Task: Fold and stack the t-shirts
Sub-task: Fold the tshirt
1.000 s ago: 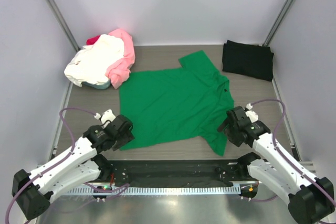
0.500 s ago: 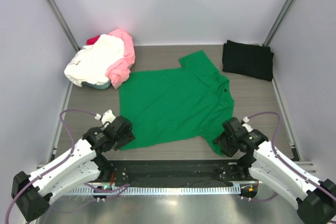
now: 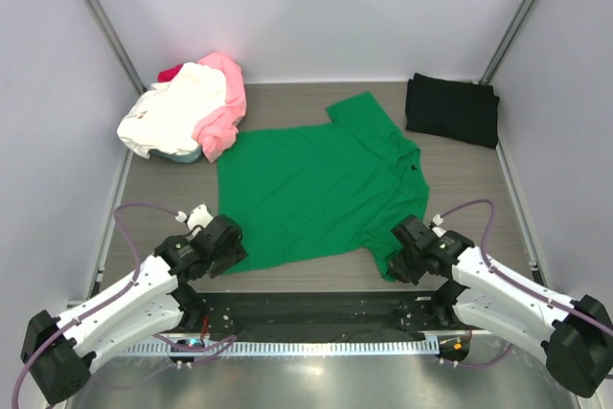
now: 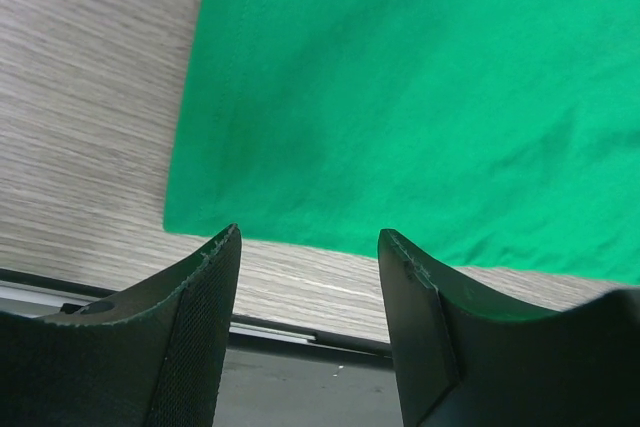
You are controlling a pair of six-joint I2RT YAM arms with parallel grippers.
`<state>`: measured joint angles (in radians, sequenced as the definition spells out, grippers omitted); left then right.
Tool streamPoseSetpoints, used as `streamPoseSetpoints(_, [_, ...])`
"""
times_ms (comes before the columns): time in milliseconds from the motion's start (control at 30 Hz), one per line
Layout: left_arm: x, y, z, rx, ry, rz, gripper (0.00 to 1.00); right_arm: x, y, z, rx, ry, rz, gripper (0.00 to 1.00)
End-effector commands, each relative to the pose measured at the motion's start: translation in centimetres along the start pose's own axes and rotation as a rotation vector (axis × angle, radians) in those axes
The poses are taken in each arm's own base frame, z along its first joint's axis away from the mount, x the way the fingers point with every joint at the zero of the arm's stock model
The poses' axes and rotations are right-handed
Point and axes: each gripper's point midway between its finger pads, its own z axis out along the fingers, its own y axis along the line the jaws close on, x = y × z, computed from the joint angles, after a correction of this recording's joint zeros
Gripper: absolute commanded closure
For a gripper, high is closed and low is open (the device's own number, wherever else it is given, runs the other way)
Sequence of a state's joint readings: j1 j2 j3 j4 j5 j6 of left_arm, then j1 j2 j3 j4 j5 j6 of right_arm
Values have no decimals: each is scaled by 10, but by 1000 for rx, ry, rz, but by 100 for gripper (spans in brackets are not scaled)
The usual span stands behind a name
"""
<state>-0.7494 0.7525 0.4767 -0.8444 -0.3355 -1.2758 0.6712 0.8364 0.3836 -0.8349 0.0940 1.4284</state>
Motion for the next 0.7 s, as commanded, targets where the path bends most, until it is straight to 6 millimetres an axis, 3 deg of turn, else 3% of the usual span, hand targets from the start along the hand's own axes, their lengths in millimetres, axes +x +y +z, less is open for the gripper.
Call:
streamPoseSetpoints(0, [2, -3, 3, 21, 2, -26, 42, -10, -10, 11, 47, -63, -36, 88])
streamPoseSetpoints(100, [6, 2, 5, 19, 9, -44, 42, -17, -2, 6, 28, -97, -56, 99])
streamPoseSetpoints(333, [19, 10, 16, -3, 43, -54, 45, -41, 24, -26, -10, -202, -113, 99])
streamPoseSetpoints(667, [24, 19, 29, -67, 50, -44, 50, -63, 22, -64, -43, -309, -115, 99])
